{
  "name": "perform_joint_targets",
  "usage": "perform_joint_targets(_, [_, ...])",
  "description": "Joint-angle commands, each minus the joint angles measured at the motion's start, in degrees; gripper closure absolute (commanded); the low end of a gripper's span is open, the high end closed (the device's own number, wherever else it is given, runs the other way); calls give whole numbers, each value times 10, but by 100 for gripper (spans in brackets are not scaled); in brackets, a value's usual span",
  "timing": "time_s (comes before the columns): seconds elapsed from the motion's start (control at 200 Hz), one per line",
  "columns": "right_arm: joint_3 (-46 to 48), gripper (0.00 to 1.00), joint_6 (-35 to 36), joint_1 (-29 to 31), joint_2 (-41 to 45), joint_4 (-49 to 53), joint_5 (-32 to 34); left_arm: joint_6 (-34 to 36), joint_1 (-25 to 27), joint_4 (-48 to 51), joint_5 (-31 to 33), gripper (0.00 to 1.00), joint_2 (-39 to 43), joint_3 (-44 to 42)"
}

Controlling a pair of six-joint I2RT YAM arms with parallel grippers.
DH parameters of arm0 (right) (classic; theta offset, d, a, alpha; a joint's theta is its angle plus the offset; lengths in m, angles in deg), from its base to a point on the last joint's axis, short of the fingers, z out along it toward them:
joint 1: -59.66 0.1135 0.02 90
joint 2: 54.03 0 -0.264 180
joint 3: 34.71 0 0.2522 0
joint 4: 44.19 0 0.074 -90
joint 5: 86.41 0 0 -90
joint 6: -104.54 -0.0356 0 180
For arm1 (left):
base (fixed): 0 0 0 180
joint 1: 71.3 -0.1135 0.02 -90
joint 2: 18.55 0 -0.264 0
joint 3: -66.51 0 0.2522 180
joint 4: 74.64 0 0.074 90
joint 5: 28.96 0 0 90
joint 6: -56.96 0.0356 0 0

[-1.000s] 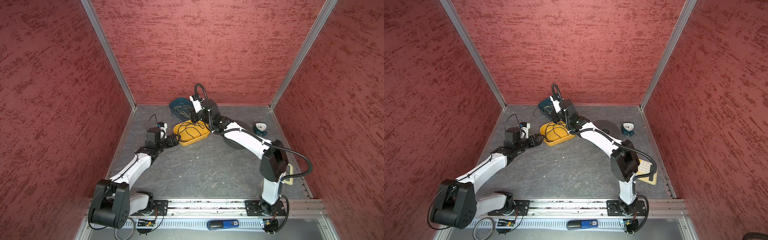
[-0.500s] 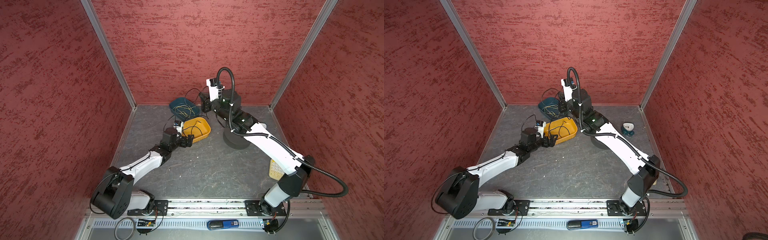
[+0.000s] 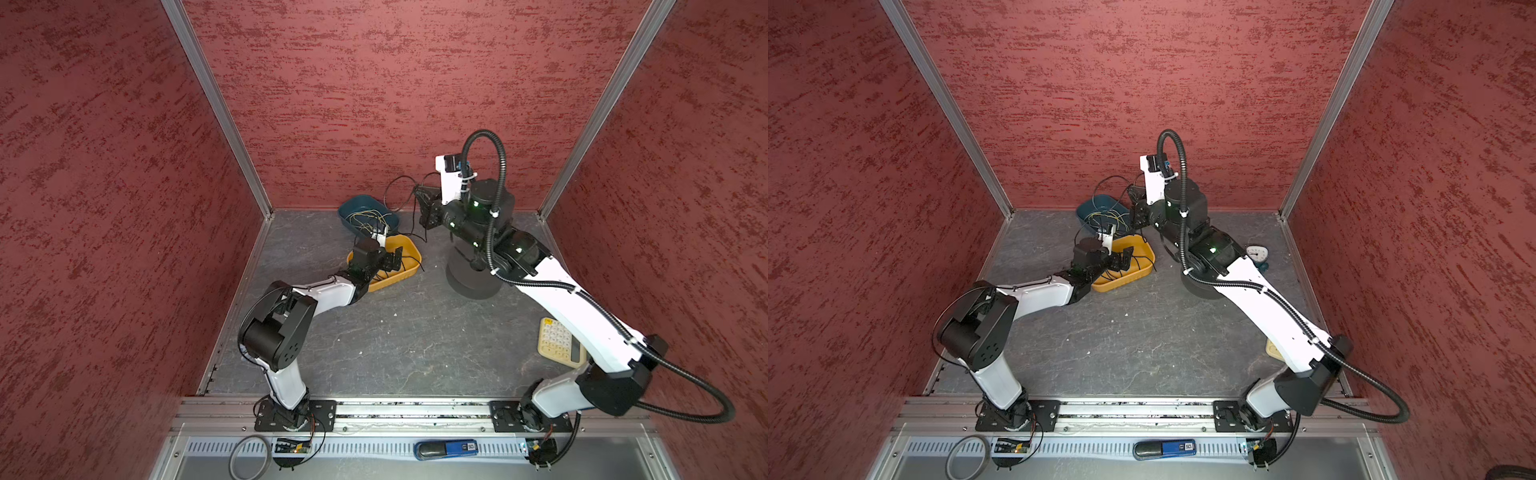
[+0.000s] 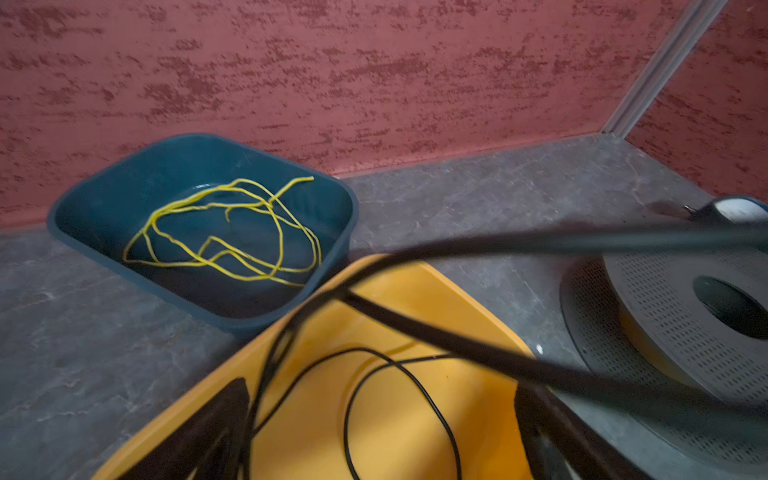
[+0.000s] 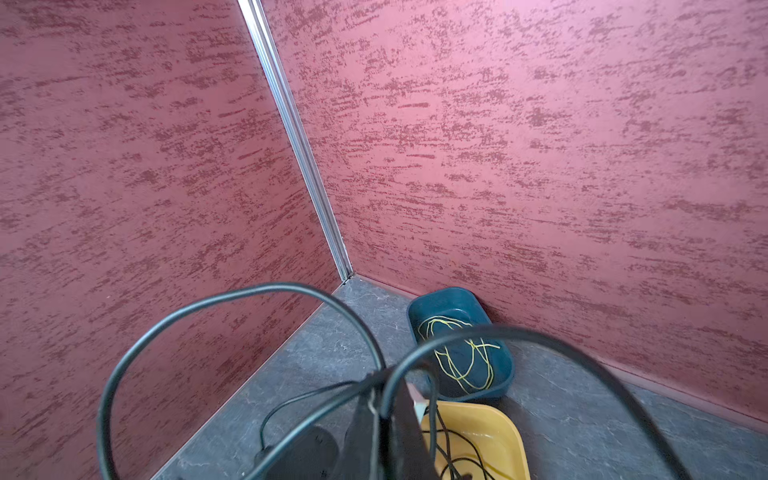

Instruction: Wrap the cables

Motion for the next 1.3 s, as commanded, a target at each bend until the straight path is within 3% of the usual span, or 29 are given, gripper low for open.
perform_joint_targets(0.0, [20, 100, -11, 1, 59, -5, 9, 12, -7, -40, 46, 0, -23, 15])
perform_joint_targets(0.08, [40, 100, -17, -1, 87, -7, 9, 10, -12, -39, 44, 3, -41, 32])
perform_joint_targets(0.17, [63, 100, -22, -3, 110, -9, 14, 15, -13, -44, 44, 14, -57, 46])
perform_joint_targets(0.316, [96, 100, -26, -6, 135, -7, 30, 25, -13, -47, 42, 36, -70, 61])
perform_joint_targets(0.476, [137, 100, -27, -12, 163, -7, 60, 44, -15, -41, 56, 69, -56, 61])
perform_joint_targets(0.681, [201, 100, -36, -26, 193, 6, 103, 56, -16, 9, 68, 94, 20, 44])
perform_joint_targets(0.787, [243, 100, -44, -38, 201, 6, 95, 41, -16, 85, 64, 100, 83, 47])
perform_joint_targets(1.037, [308, 100, -58, -51, 200, 30, 85, 2, -4, 201, 26, 100, 263, 37])
perform_joint_targets(1.298, [357, 100, -71, -59, 191, 43, 63, -33, 77, 373, -2, 100, 389, 100])
